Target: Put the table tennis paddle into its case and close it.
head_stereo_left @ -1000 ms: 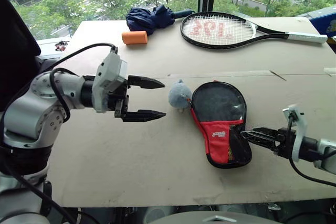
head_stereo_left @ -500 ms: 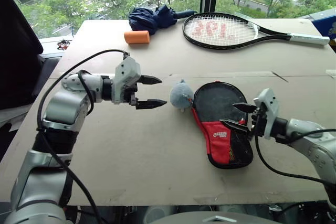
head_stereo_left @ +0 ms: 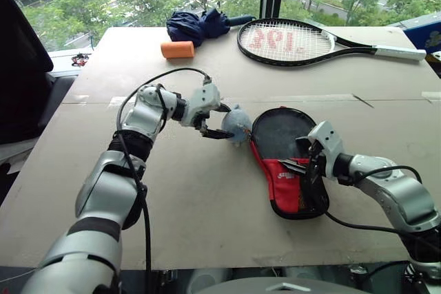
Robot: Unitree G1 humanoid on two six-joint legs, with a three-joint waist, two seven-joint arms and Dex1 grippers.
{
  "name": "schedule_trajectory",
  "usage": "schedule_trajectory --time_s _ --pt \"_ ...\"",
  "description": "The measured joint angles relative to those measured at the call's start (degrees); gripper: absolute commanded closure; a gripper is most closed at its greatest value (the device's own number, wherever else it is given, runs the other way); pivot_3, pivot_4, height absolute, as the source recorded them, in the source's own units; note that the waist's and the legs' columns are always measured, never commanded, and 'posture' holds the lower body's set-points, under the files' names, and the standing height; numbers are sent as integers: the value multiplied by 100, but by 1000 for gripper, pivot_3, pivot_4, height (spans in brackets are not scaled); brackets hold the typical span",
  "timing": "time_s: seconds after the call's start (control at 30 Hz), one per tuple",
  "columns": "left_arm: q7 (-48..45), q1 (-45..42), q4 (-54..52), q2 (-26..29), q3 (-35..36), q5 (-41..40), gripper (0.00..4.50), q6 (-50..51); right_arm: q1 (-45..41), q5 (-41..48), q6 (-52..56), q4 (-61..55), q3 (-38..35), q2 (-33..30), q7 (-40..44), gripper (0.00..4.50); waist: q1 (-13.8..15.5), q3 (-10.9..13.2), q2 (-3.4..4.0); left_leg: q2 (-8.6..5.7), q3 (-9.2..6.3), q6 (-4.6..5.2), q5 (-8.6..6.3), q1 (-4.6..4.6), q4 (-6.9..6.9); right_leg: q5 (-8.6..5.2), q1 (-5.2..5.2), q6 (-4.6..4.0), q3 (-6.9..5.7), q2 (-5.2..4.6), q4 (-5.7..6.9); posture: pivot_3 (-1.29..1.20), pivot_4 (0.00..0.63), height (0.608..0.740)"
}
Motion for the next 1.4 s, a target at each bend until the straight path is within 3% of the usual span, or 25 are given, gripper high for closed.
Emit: schedule_trajectory --time_s 0.13,0.27,0.3,0.4,0.67,0.77,0.93,1.1,1.2,1.4 --pt "-63 -351 782 -229 48 208 2739 -416 48 -30 60 -40 -47 74 -28 0 6 -2 -4 0 -3 0 0 0 3 0 -1 0 2 0 10 0 150 726" --pt "42 -577 1245 -385 116 318 4239 -685 140 -45 141 -115 -55 98 -70 0 21 -7 -11 -2 -8 0 0 0 7 0 -1 0 -1 -1 10 0 150 726" --pt "101 -629 1324 -407 133 335 4420 -714 145 -46 154 -129 -55 97 -71 0 23 -8 -12 -2 -8 0 0 0 8 0 -1 0 -1 -1 11 0 150 726" --pt "659 -882 1697 -478 152 569 4420 -809 159 -52 183 -196 -36 96 -53 0 21 -8 -13 -3 -10 0 0 0 8 0 -1 1 -1 -1 13 0 150 726" --pt "3194 -1486 2308 -848 -418 1928 4420 -843 270 -367 -19 -261 168 63 -5 0 16 -31 -40 -3 -6 -1 1 4 7 -1 -1 1 5 0 32 0 150 726" --pt "4367 -1692 2566 -1340 -557 2377 4420 -429 359 -423 -110 -322 202 30 50 0 32 -42 -58 -6 -7 -1 1 4 8 -2 -1 3 3 -1 34 0 150 726" --pt "5522 -1855 2819 -1949 -621 2746 4420 14 429 -497 -142 -417 235 1 55 0 44 -42 -61 -10 -4 -1 1 -1 8 -4 -6 7 3 -4 37 0 150 726" --pt "6187 -2076 2973 -2542 -563 2818 4420 260 543 -505 -134 -565 213 1 23 0 54 -41 -63 -12 -4 -1 1 -22 8 -4 -30 7 6 -9 42 0 150 726" --pt "6573 -2327 3020 -2899 -563 2914 4420 362 622 -509 -135 -705 186 9 -14 0 54 -41 -63 -13 -5 -3 2 -96 39 -4 -98 7 6 -9 61 0 150 726" --pt "7049 -2525 3126 -3607 -574 3130 4420 460 758 -562 -132 -826 184 115 -158 0 41 -41 -63 -15 5 -3 2 -97 42 -4 -101 7 11 -10 63 0 150 726"
